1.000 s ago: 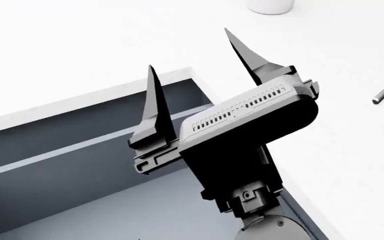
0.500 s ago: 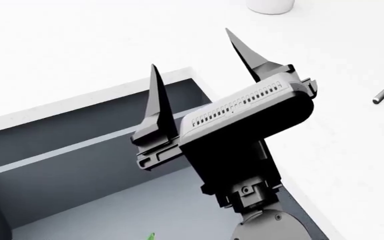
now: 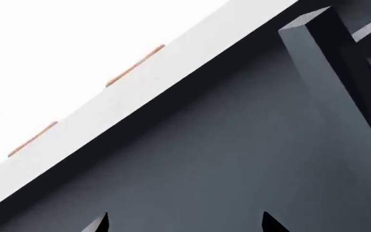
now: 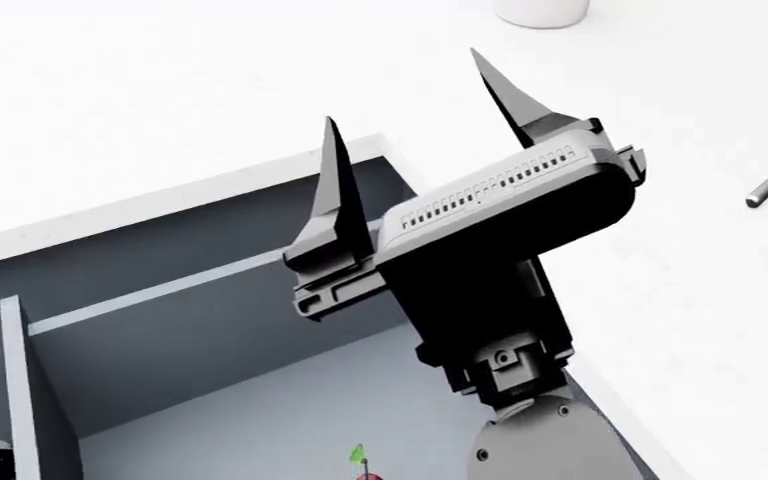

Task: Close the left drawer.

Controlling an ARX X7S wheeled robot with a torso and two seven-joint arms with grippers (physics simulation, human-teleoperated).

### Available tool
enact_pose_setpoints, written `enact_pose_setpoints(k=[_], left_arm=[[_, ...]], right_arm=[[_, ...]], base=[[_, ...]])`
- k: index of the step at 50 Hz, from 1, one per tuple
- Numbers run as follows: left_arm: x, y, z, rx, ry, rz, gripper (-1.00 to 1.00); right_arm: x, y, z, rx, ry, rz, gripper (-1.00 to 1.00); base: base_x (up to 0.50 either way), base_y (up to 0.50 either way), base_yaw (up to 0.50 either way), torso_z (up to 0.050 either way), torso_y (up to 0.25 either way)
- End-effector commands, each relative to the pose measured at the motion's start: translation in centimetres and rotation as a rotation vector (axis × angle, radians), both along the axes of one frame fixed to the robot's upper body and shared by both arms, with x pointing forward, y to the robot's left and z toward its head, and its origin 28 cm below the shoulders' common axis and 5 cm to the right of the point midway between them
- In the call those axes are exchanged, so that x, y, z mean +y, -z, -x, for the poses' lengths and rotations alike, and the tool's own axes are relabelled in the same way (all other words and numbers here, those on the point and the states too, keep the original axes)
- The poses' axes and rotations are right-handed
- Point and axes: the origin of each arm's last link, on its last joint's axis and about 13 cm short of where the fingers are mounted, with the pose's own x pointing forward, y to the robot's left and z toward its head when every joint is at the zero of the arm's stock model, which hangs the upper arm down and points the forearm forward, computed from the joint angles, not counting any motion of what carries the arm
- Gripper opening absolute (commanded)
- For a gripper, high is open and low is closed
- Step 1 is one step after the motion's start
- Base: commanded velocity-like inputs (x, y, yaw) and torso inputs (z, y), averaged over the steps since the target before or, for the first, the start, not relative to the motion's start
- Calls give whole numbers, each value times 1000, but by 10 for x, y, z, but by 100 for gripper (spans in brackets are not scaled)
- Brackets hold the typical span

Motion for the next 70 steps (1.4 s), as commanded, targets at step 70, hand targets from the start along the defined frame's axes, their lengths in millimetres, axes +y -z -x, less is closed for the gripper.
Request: enact_pose_setpoints(k=[70], left_arm=[[-123, -54, -76, -118, 447, 80, 100]], right_arm=[[-41, -10, 5, -54, 178, -68, 100]], base=[[0, 0, 0, 0, 1]])
